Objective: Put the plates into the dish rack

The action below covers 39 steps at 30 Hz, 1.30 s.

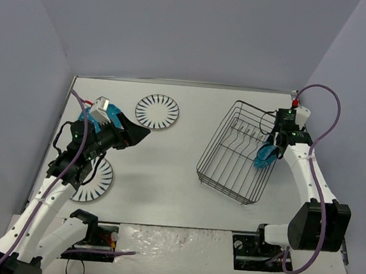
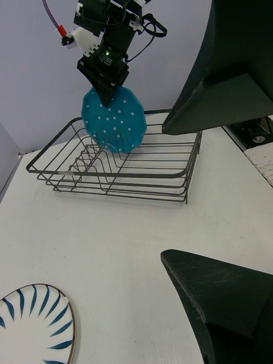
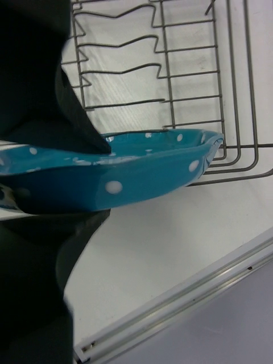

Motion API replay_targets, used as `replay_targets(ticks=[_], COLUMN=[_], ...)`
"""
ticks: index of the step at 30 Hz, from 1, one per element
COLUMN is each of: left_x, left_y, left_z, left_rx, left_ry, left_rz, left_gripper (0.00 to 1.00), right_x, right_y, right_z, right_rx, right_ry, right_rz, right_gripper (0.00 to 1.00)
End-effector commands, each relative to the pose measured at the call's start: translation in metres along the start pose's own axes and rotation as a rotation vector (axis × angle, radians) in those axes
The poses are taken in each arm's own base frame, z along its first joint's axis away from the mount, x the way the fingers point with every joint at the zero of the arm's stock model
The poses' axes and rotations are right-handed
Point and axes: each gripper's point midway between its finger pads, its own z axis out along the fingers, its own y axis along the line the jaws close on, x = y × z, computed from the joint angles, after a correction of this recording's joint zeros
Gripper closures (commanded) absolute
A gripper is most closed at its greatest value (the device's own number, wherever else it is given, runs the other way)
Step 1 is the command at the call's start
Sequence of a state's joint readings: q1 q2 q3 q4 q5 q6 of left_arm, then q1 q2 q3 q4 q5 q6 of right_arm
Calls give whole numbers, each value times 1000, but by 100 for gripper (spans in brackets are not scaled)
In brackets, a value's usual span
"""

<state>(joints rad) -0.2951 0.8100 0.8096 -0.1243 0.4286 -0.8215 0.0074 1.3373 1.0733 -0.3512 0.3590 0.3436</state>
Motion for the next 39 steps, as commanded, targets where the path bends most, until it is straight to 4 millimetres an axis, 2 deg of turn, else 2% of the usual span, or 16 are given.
replay_targets(ticks=[1,6,11,16,23,25,28,34,38,39], left_x=[-24,-24,-22,-22,-22,-24,-26,-38,-51,-53], left_y=[-28,-27,-26,-24,-18,-16,-12,-9,-1,6], left_z=[-8,-10,-10,-9,-2,2,8,25,41,49], left_rx=[81,77,74,69,54,47,33,17,-44,-73], left_ry=[-77,-79,-74,-77,-80,-85,-93,-123,-128,-124], left_rz=[38,40,41,38,21,9,-17,-43,-50,-58], left_gripper=[22,22,22,22,22,22,22,22,22,22], right_x=[-30,-32,-41,-57,-76,-78,-81,-77,-73,-81], right_y=[1,-1,2,7,31,49,73,155,207,214], right_z=[-6,-9,-22,-50,-100,-120,-138,-149,-145,-150], right_rx=[11,16,-3,-32,-130,-214,-313,-576,-666,-684], right_ry=[-106,-118,-158,-213,-300,-318,-321,-274,-231,-250], right_rz=[68,71,83,97,110,118,118,90,57,66], right_gripper=[46,40,37,36,35,35,34,33,33,33])
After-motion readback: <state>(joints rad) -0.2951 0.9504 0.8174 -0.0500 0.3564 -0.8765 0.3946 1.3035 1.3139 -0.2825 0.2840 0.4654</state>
